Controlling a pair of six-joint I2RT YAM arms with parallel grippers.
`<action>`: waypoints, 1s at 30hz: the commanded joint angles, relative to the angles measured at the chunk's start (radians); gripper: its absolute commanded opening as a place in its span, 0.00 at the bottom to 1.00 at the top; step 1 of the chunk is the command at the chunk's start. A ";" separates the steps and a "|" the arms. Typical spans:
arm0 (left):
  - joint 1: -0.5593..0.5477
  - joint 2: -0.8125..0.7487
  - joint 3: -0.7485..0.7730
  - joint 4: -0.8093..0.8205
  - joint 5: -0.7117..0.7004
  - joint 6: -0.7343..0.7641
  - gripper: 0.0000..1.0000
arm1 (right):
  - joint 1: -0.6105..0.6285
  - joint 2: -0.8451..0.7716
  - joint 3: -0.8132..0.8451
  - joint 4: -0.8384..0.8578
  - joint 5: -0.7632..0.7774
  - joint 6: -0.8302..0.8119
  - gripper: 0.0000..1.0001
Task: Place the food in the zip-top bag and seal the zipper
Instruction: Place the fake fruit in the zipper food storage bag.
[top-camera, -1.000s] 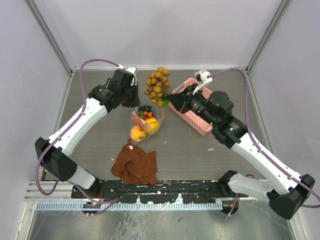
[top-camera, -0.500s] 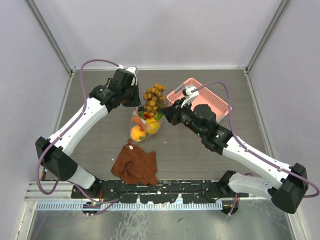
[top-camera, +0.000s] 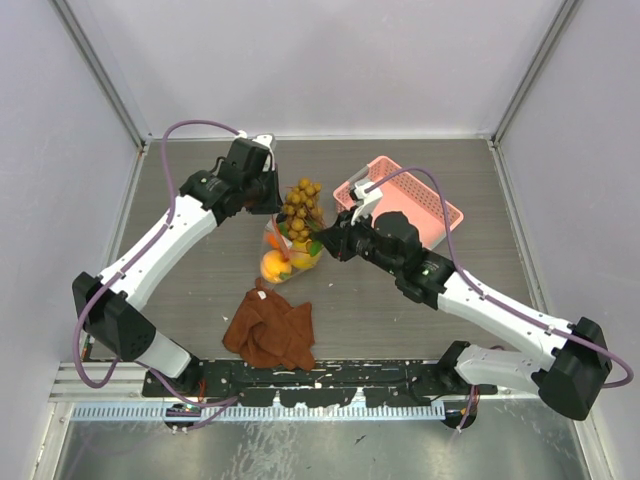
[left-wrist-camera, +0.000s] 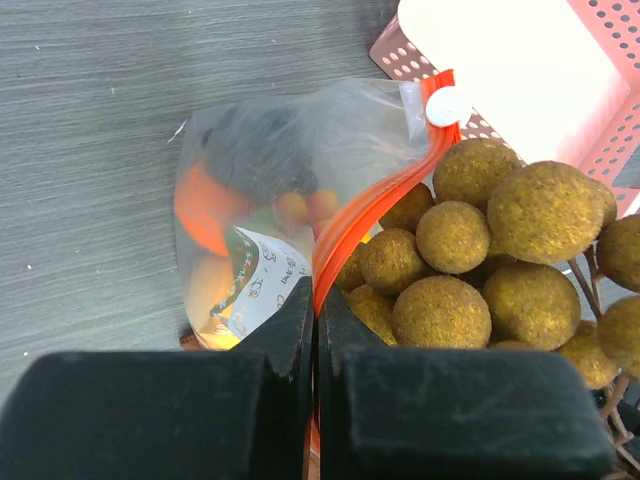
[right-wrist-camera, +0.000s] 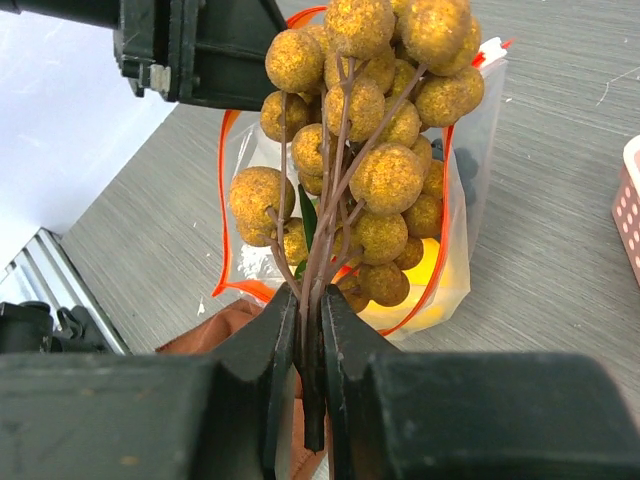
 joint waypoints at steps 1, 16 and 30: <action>0.005 0.006 0.009 0.048 0.014 -0.001 0.00 | 0.011 -0.030 0.035 0.026 -0.053 -0.041 0.01; 0.007 0.009 0.012 0.034 -0.001 0.004 0.00 | 0.012 -0.061 0.053 -0.072 -0.102 -0.093 0.01; 0.007 -0.039 -0.023 0.040 0.008 0.028 0.01 | 0.011 0.038 0.152 -0.195 0.058 -0.065 0.01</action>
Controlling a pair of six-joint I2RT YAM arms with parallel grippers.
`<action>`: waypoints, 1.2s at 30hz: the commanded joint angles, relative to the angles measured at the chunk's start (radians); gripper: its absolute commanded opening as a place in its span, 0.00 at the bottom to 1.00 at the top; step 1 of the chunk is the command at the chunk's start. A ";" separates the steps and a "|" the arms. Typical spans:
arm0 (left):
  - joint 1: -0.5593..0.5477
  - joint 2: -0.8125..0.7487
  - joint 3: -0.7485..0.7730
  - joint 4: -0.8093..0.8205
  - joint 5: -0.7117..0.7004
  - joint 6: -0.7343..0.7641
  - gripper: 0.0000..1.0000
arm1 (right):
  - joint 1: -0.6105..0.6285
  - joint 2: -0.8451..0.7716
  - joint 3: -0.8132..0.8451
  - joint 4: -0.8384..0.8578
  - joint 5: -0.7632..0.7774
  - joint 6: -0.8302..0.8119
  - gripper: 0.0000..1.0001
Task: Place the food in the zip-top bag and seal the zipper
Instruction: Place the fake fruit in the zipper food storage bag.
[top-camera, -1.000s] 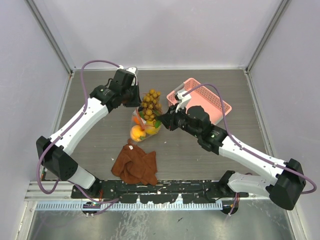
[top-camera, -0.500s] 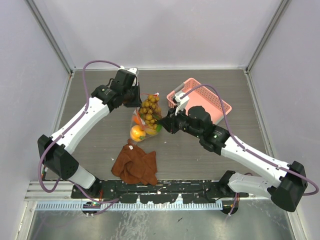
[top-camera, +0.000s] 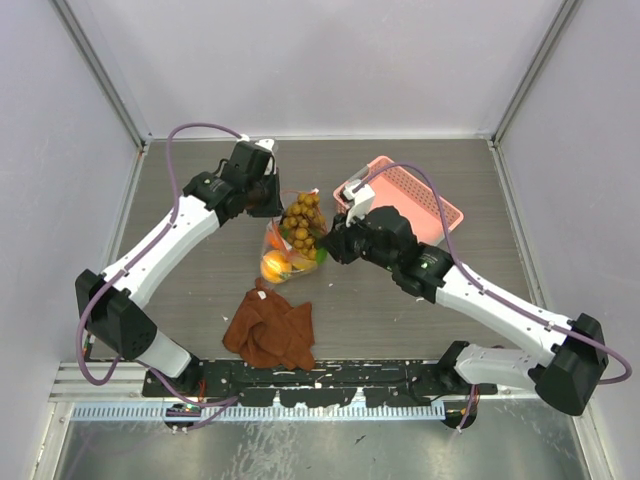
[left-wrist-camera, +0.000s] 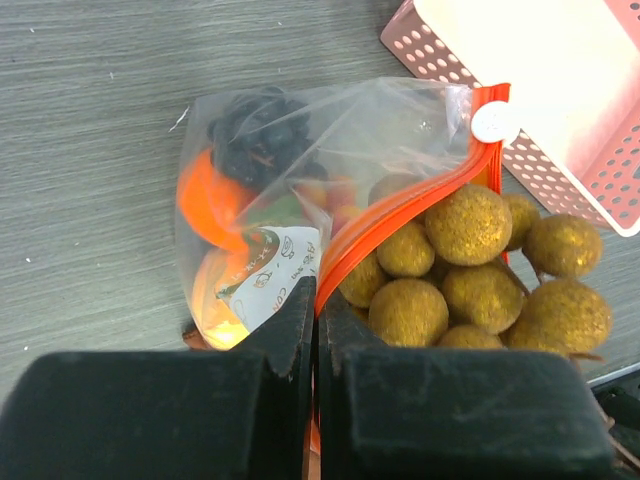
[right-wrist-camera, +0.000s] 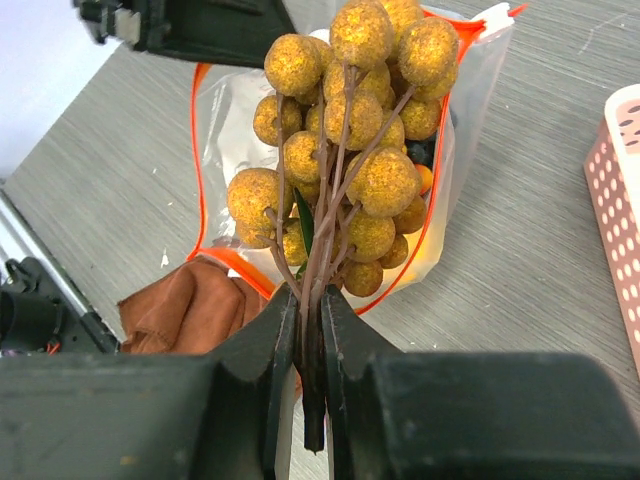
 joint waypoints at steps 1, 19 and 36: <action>0.006 -0.052 -0.008 0.038 0.009 0.026 0.02 | 0.006 0.028 0.092 -0.004 0.077 0.012 0.01; 0.006 -0.085 0.022 -0.046 -0.082 0.056 0.23 | 0.005 0.037 0.142 -0.019 0.010 -0.062 0.01; 0.006 -0.121 0.001 -0.070 -0.071 0.060 0.00 | 0.005 0.048 0.208 -0.061 -0.073 -0.086 0.01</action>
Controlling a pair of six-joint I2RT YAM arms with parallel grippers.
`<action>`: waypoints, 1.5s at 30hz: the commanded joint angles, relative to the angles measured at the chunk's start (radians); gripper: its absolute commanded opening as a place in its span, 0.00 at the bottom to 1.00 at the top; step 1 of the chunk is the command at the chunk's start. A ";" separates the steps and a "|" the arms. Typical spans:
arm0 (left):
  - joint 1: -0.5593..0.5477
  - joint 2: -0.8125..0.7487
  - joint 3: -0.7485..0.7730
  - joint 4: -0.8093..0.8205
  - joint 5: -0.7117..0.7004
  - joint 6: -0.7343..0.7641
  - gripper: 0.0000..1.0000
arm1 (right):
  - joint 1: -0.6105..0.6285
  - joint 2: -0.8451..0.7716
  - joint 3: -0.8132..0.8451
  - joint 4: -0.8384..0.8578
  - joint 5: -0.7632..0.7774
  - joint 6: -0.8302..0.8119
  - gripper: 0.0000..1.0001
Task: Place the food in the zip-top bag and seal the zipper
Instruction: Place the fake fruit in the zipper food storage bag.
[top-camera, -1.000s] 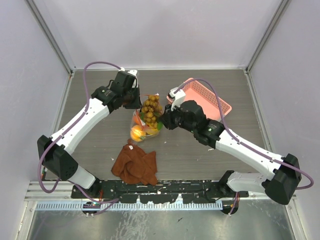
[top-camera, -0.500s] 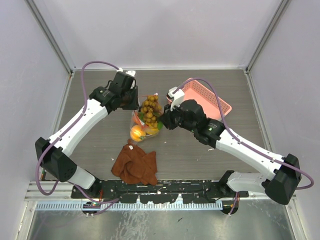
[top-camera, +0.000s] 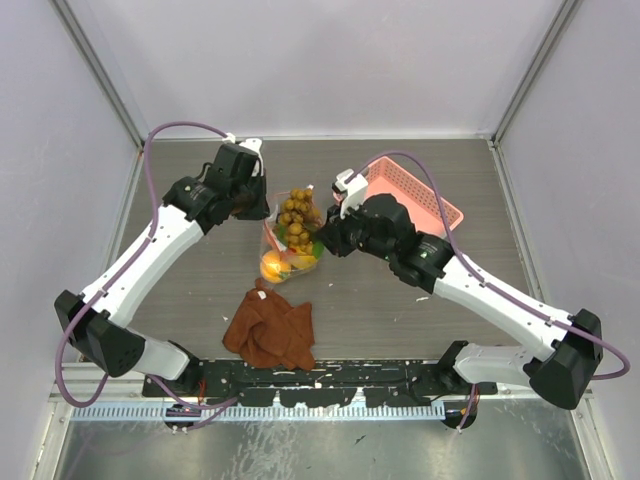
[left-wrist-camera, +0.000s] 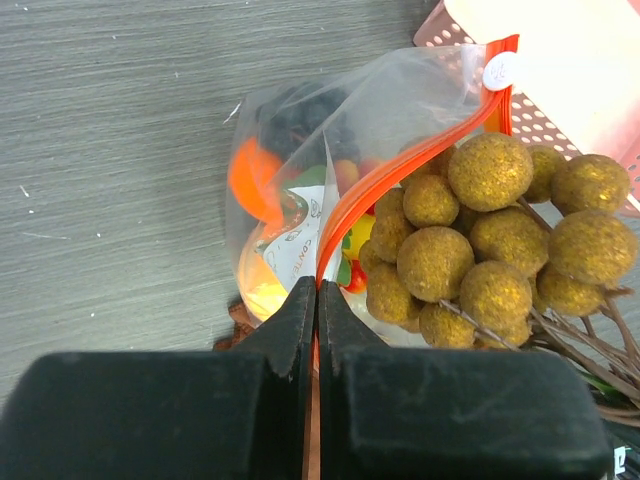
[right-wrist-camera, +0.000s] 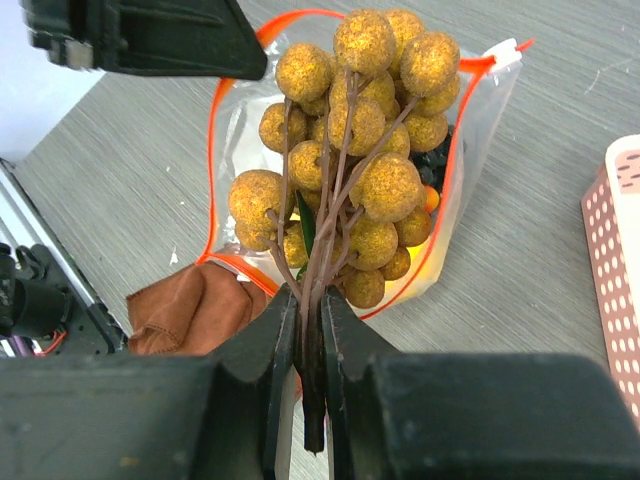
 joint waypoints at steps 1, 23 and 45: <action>0.006 -0.013 0.011 0.014 0.004 0.010 0.00 | 0.005 -0.006 0.087 0.026 -0.069 -0.034 0.01; 0.005 -0.039 -0.017 0.069 0.030 0.013 0.00 | -0.004 0.192 0.241 -0.201 -0.074 -0.015 0.01; -0.005 -0.042 -0.026 0.098 0.081 0.000 0.00 | -0.081 0.352 0.399 -0.261 -0.056 0.124 0.01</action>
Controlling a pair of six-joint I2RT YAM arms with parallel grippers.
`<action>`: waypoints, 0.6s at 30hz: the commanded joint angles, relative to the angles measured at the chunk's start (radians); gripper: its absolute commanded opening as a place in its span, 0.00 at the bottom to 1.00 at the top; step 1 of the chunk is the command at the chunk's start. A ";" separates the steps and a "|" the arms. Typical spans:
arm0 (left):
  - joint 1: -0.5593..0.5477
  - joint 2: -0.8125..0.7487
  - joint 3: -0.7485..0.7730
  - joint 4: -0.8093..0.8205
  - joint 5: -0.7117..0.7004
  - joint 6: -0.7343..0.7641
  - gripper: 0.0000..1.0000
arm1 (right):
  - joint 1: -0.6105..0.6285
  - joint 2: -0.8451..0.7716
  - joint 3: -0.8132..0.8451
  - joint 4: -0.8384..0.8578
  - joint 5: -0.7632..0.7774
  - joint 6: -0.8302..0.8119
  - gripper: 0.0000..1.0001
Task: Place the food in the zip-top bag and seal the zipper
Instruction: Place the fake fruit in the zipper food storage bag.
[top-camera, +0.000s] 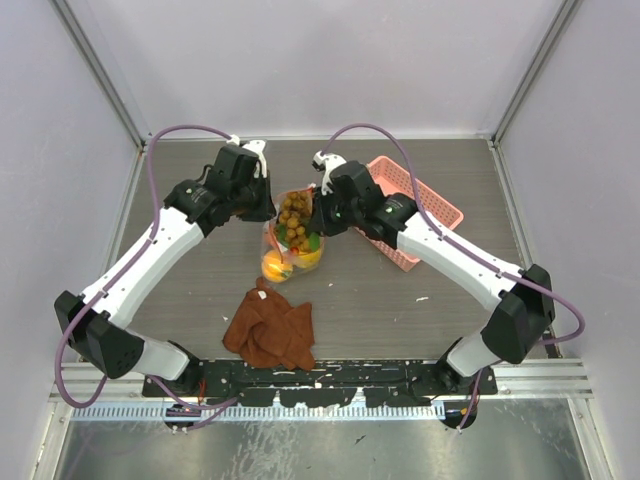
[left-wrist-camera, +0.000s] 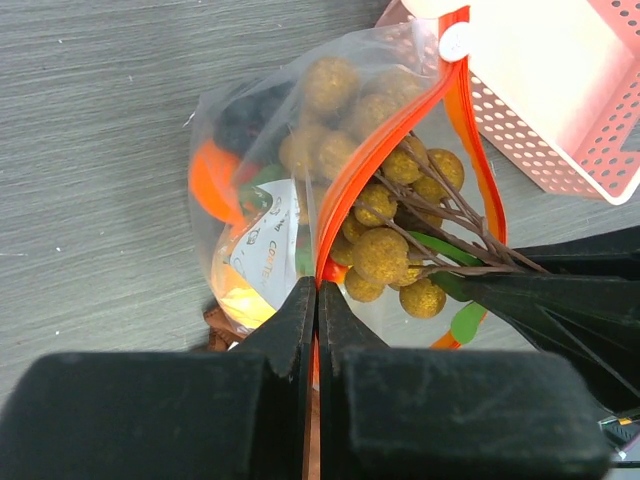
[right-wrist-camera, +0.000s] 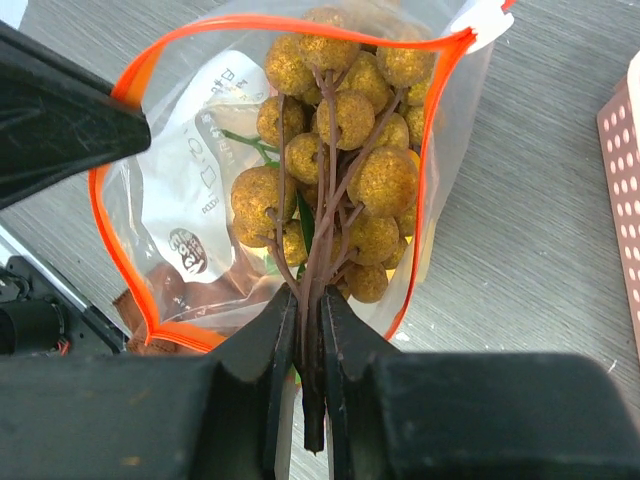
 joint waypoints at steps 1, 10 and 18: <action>-0.003 -0.032 0.012 0.043 0.005 0.001 0.00 | 0.000 0.034 0.079 0.020 -0.019 0.030 0.01; -0.016 -0.049 -0.023 0.076 0.027 -0.041 0.00 | 0.006 -0.069 -0.091 0.334 0.137 0.151 0.01; -0.029 -0.036 -0.016 0.089 0.028 -0.070 0.00 | 0.068 -0.091 -0.287 0.711 0.328 0.232 0.01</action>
